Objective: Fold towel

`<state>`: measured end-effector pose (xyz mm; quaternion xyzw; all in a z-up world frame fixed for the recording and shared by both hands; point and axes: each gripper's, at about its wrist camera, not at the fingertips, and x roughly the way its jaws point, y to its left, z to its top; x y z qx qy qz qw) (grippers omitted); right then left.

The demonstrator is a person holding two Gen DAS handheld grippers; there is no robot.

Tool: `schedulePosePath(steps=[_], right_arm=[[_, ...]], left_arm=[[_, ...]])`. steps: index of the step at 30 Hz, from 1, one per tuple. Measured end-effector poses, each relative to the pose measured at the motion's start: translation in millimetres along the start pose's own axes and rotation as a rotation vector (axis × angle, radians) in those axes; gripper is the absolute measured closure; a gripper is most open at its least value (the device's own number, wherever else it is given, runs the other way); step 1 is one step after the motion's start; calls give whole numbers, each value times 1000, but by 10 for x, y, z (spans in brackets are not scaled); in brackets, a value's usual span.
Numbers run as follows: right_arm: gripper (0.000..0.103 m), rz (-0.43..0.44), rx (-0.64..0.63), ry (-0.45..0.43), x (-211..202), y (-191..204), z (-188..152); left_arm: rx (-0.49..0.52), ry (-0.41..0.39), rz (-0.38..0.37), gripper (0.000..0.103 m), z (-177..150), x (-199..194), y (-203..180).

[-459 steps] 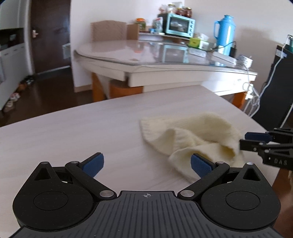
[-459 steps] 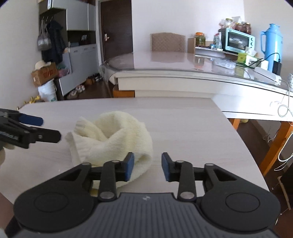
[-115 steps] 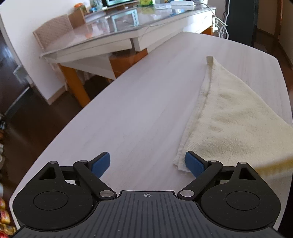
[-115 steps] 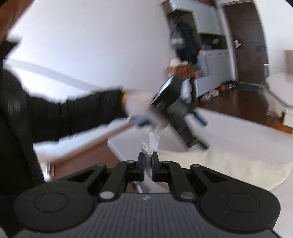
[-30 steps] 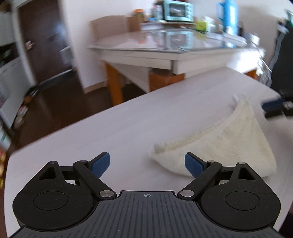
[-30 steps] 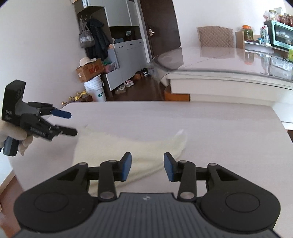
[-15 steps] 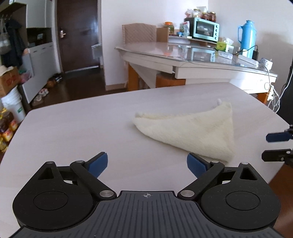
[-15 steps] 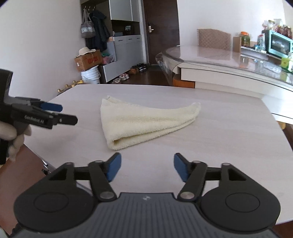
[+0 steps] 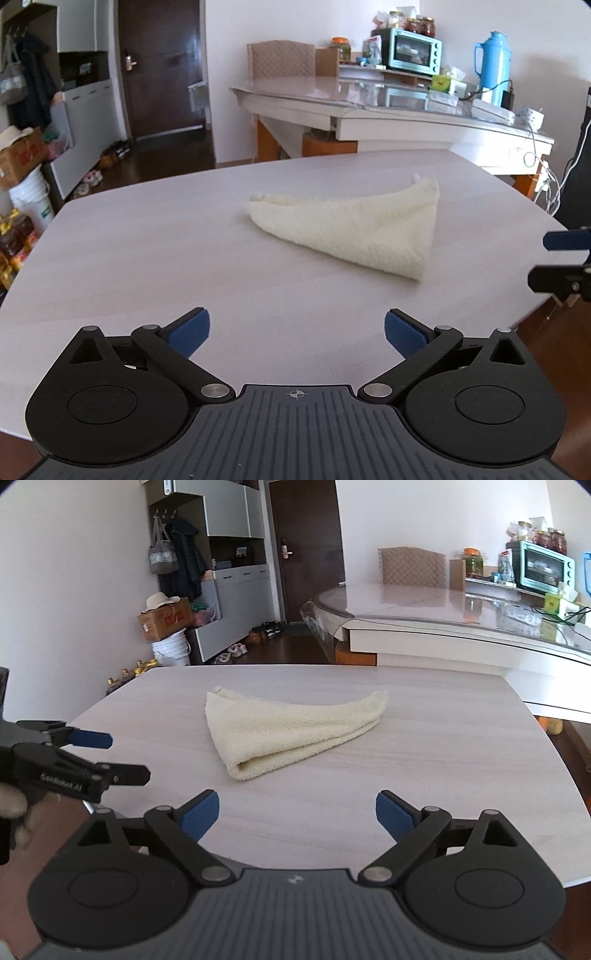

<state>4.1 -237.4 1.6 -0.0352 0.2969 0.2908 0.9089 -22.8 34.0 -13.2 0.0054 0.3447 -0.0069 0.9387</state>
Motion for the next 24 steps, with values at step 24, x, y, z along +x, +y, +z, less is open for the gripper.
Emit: schedulePosePath(steps=[24], right_arm=[[10, 3, -17, 2, 13, 23, 13]], left_arm=[[15, 0, -17, 0, 30, -20, -96]])
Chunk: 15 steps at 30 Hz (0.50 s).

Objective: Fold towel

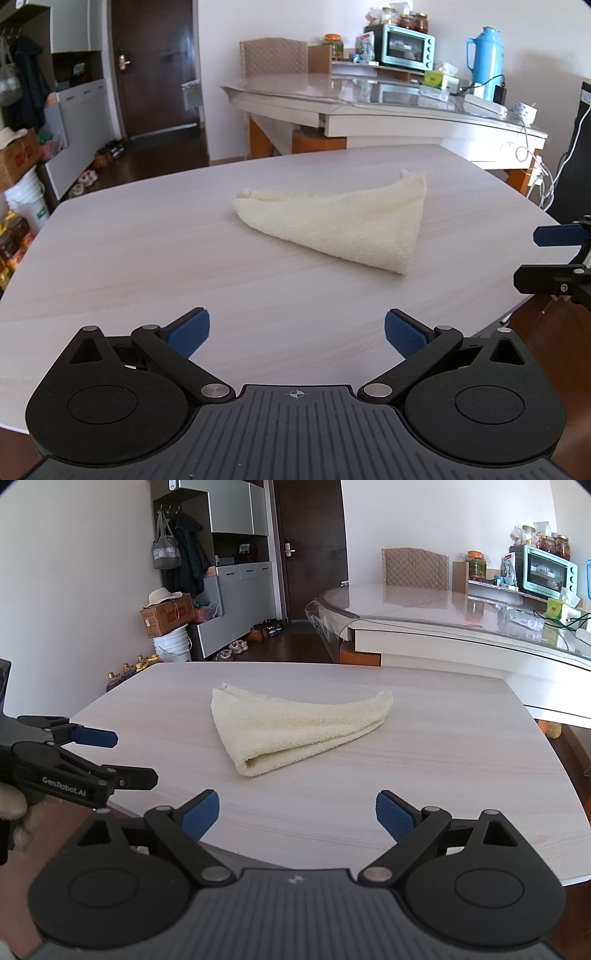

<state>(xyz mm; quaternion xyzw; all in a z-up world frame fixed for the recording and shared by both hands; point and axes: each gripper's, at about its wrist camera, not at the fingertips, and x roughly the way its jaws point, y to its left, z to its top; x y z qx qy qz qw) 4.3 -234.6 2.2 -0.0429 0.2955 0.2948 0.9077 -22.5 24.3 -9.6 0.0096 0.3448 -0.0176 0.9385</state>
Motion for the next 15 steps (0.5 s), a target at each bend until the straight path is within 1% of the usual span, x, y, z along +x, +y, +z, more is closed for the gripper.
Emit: schedulePosePath(steps=[5, 15], right_arm=[[10, -5, 3, 2, 24, 43, 21], [10, 0, 6, 5, 73, 10, 10]], left_arm=[[3, -1, -1, 0, 22, 8, -9], [7, 1, -4, 0, 45, 33, -20]])
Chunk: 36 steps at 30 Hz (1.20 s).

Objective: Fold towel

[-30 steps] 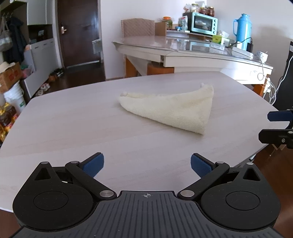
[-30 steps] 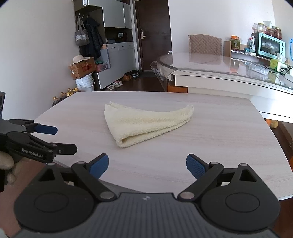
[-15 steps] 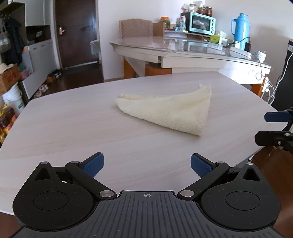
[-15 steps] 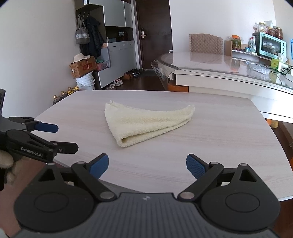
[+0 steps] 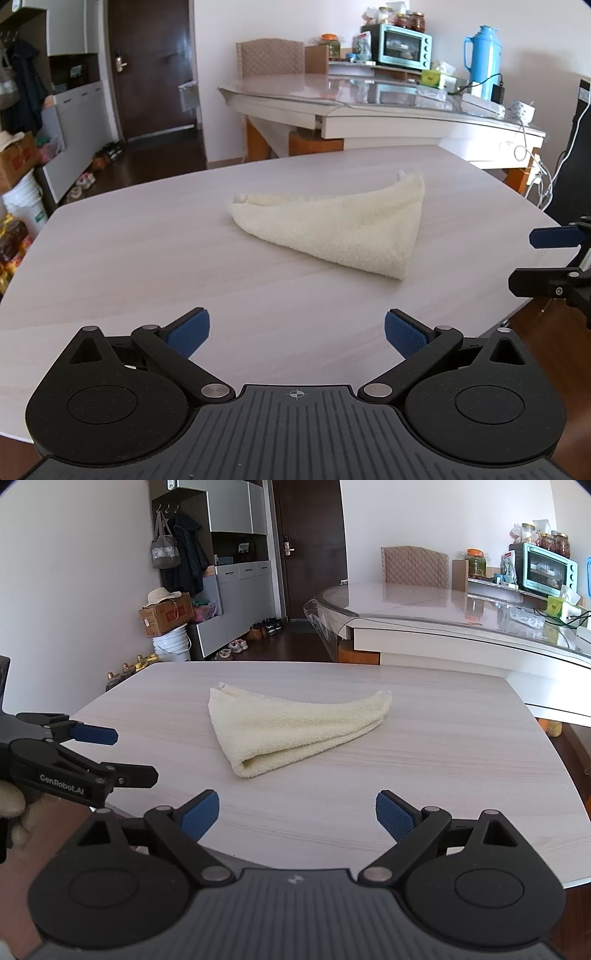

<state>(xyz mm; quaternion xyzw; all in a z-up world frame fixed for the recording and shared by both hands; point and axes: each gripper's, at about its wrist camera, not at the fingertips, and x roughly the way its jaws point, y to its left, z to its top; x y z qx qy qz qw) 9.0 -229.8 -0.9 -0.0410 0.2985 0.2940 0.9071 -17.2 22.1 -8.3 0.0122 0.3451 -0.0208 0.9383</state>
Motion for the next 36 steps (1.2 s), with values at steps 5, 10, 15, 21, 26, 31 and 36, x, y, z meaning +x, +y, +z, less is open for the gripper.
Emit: schedulePosePath(steps=[5, 10, 15, 21, 26, 31, 36], right_arm=[[10, 1, 3, 3, 14, -10, -25], [10, -1, 5, 4, 14, -25, -40], [10, 1, 9, 6, 27, -32, -50], [10, 2, 5, -8, 90, -88, 22], [16, 5, 43, -51, 235, -287, 218], [28, 9, 108, -59, 687, -640, 514], [45, 14, 166, -24, 1099, -872, 651]], left_arm=[[1, 3, 1, 0, -8, 8, -3], [3, 6, -1, 0, -10, 13, -8], [4, 8, -2, 0, -18, 25, -11], [21, -3, -1, 0, 70, 77, 37], [42, -23, 2, 0, 282, 233, 146], [59, -32, 10, 0, 553, 568, 264], [82, -21, 12, 0, 767, 932, 302]])
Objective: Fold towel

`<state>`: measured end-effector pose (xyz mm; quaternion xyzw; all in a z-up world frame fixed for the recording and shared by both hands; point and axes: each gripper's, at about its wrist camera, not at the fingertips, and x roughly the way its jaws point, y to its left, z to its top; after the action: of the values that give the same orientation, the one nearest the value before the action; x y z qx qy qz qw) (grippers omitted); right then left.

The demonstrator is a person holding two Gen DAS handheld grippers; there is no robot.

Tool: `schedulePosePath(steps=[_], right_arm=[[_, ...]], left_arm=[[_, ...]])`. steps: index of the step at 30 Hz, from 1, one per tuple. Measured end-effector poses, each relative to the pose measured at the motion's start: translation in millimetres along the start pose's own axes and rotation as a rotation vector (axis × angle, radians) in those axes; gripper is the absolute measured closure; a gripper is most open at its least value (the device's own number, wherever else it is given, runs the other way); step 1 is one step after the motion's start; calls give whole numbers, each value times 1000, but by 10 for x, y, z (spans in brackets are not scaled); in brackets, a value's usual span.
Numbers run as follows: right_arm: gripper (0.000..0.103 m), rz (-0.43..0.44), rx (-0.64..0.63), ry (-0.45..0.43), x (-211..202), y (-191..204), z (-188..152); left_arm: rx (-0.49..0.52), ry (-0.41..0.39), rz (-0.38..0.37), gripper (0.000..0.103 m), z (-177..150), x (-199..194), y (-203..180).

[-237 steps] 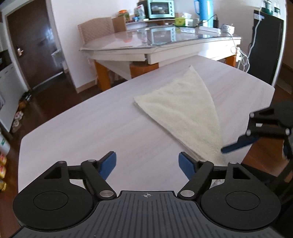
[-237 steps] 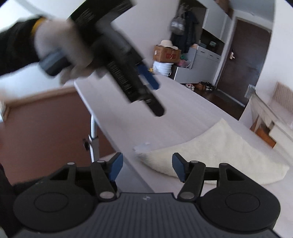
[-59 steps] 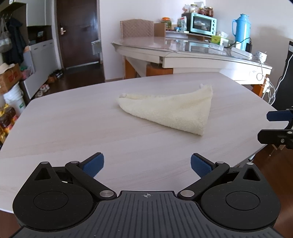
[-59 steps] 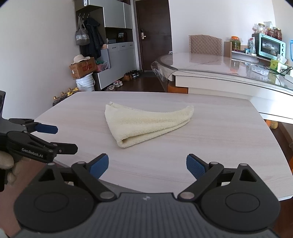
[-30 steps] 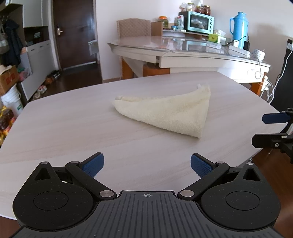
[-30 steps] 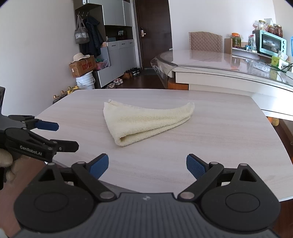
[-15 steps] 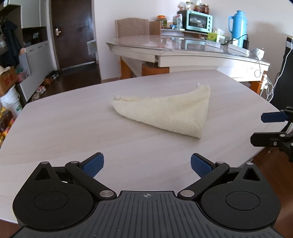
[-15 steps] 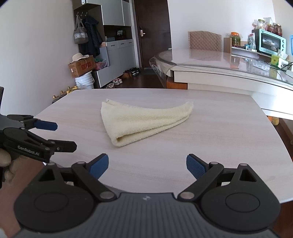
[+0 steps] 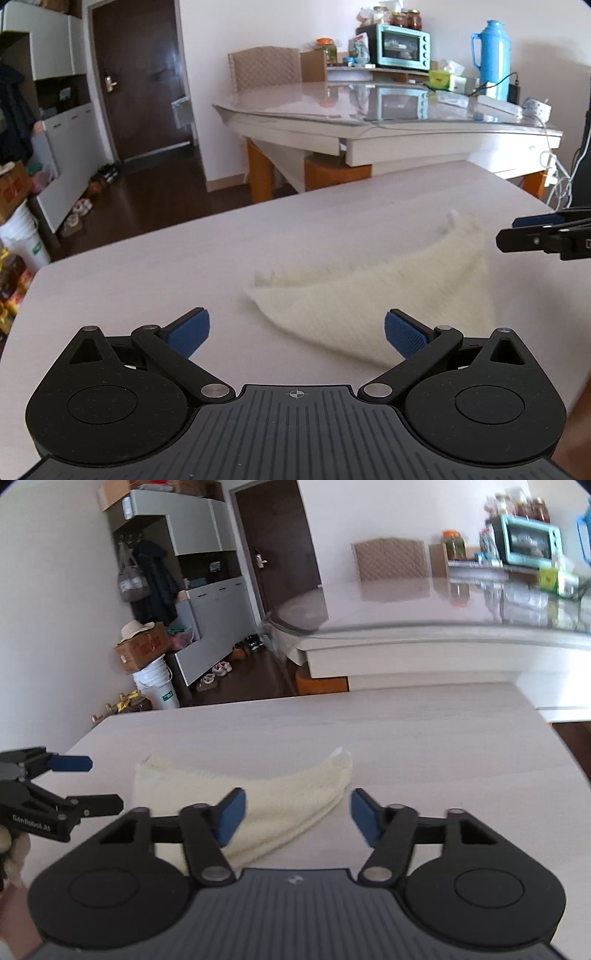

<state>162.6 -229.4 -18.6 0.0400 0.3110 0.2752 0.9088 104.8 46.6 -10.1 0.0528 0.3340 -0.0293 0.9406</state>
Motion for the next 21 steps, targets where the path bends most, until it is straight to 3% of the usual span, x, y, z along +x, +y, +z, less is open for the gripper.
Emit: schedulePosePath(steps=[4, 6, 9, 15, 21], right_arm=[[55, -15, 39, 21, 230, -128, 53], [76, -23, 38, 30, 297, -165, 45], [88, -45, 20, 23, 312, -177, 22], [94, -72, -34, -45, 139, -78, 20], [95, 14, -73, -97, -102, 191, 77]], left_arm=[[38, 18, 6, 0, 65, 218, -21], [54, 29, 10, 0, 87, 325, -26], [51, 49, 10, 0, 87, 430, -15], [39, 51, 4, 0, 121, 540, -7], [11, 21, 20, 0, 150, 477, 45]])
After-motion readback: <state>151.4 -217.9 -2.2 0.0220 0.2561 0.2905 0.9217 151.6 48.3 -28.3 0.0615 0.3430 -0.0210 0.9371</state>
